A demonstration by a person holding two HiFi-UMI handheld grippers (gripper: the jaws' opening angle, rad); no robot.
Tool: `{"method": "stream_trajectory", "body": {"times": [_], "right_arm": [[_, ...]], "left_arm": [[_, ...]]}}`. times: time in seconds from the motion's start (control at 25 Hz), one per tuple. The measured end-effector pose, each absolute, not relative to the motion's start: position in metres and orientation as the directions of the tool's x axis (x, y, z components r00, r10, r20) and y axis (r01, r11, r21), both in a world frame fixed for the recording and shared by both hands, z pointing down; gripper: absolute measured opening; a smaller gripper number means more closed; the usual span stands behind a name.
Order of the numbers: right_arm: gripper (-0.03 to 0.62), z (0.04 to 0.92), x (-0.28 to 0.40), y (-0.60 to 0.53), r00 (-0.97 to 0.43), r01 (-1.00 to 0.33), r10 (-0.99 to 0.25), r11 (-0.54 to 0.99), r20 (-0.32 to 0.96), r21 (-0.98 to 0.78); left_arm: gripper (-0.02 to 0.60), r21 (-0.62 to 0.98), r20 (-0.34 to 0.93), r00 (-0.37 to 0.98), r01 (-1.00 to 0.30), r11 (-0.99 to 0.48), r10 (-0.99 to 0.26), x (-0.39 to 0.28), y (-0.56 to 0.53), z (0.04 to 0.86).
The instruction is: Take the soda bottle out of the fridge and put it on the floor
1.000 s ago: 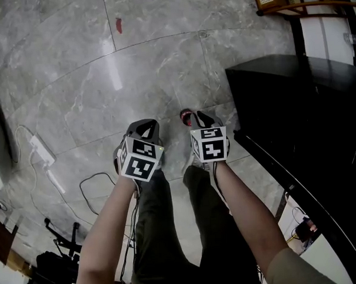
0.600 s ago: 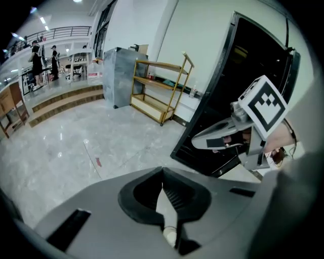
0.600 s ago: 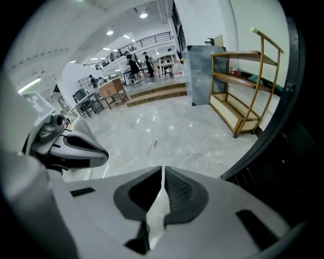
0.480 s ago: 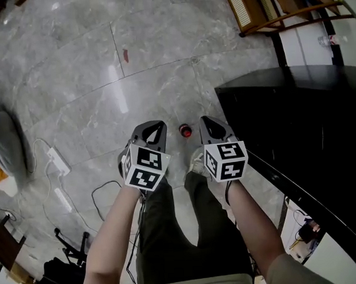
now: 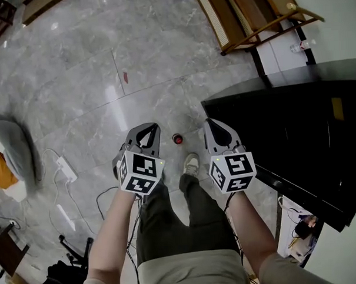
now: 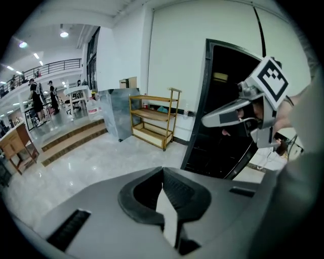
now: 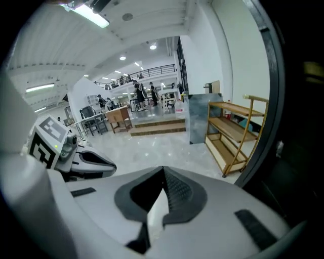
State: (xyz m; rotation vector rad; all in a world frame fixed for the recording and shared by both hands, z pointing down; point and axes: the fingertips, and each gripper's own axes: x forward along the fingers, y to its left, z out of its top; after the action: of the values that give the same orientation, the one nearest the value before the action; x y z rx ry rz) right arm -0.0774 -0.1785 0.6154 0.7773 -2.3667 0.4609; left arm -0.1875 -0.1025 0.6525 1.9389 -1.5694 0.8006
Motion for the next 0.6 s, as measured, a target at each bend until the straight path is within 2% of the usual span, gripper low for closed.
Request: {"method": "stream_trajectory", "body": {"times": [0.24,0.6], "right_arm": [[-0.005,0.505,-0.07,-0.176,-0.692,-0.605,-0.467,0.791,0.551,-0.089],[-0.005,0.365,-0.056,-0.165,-0.745,-0.555,-0.488,0.832,0.454,-0.016]], "left_arm": [[0.006,-0.002,0.676,0.148,-0.979,-0.202,-0.722,-0.182,-0.1,0.565],[0.006,-0.058,0.54,0.133,-0.979,-0.194,-0.831,-0.174,-0.102,0.413]]}}
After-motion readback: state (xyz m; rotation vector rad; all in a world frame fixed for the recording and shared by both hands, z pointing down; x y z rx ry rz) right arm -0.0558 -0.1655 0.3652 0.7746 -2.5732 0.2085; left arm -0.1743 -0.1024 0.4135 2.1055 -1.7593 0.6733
